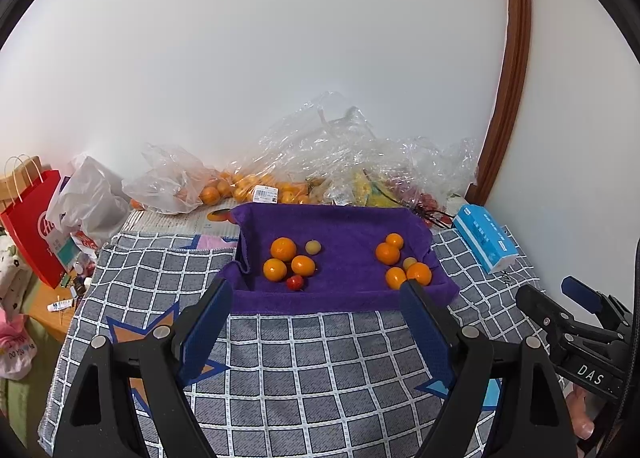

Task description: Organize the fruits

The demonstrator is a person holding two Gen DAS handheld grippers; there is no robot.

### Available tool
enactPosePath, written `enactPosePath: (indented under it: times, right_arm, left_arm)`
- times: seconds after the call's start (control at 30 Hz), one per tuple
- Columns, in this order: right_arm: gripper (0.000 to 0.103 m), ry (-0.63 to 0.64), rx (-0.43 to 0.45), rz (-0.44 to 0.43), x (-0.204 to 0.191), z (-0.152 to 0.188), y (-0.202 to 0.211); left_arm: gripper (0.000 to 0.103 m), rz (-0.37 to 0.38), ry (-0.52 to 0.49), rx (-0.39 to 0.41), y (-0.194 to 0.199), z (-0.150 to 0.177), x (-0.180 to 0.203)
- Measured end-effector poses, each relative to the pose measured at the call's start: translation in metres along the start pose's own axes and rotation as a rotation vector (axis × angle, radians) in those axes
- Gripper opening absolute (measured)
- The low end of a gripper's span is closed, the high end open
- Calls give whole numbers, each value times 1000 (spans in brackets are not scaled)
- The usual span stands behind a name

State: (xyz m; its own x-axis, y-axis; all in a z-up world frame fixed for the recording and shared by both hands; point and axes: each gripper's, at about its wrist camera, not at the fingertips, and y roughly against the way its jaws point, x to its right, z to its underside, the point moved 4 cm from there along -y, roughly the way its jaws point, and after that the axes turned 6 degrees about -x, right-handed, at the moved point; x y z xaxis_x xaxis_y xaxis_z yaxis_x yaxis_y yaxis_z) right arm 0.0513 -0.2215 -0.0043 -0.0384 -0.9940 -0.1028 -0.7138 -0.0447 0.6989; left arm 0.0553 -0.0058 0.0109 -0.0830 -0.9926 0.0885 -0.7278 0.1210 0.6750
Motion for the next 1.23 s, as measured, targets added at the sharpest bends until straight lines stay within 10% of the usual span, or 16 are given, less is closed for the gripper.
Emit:
enactPosePath:
  times: [1.23]
  right_arm:
    - [96,5,3,-1,-4,4,1]
  left_arm:
    - [85,-14,-3,10,4,0,-3]
